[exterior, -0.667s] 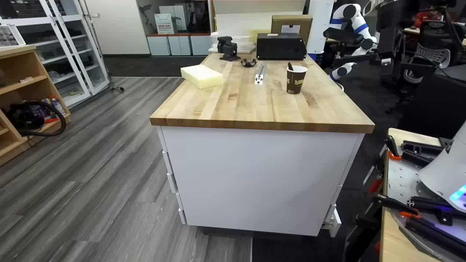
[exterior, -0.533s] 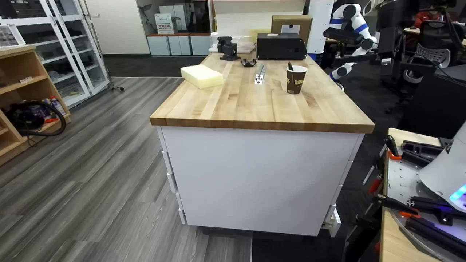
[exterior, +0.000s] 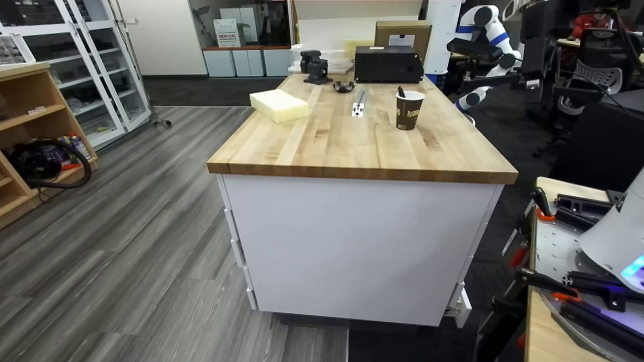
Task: Take the pen out of the brown coffee cup
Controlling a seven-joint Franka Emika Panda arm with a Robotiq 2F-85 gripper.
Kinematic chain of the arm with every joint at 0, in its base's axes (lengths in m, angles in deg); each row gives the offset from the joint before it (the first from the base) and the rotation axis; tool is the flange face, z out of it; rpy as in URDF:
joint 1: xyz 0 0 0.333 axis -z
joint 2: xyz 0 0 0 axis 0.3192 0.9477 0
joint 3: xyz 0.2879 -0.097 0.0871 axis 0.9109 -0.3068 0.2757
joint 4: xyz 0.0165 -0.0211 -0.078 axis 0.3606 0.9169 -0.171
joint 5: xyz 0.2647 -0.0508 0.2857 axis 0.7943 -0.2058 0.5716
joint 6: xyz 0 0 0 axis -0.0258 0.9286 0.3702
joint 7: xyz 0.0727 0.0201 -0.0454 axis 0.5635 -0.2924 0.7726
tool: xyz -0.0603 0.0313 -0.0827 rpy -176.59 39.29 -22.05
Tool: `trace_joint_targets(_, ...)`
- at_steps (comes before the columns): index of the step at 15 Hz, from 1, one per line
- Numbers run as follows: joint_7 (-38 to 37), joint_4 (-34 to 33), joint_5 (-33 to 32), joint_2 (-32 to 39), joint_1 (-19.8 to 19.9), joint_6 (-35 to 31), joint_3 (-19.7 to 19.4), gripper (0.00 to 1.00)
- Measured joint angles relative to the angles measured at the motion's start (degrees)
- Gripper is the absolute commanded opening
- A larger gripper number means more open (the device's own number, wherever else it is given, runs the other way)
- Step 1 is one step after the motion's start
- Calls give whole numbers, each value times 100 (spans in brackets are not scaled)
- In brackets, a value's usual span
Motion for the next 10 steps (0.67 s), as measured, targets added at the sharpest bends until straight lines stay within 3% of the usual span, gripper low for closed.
trace_joint_targets(5, 0, -442, -921, 225, 405, 5, 9, 100)
trace_joint_targets(10, 115, -1242, -1388, 955, 422, -61, 31, 100)
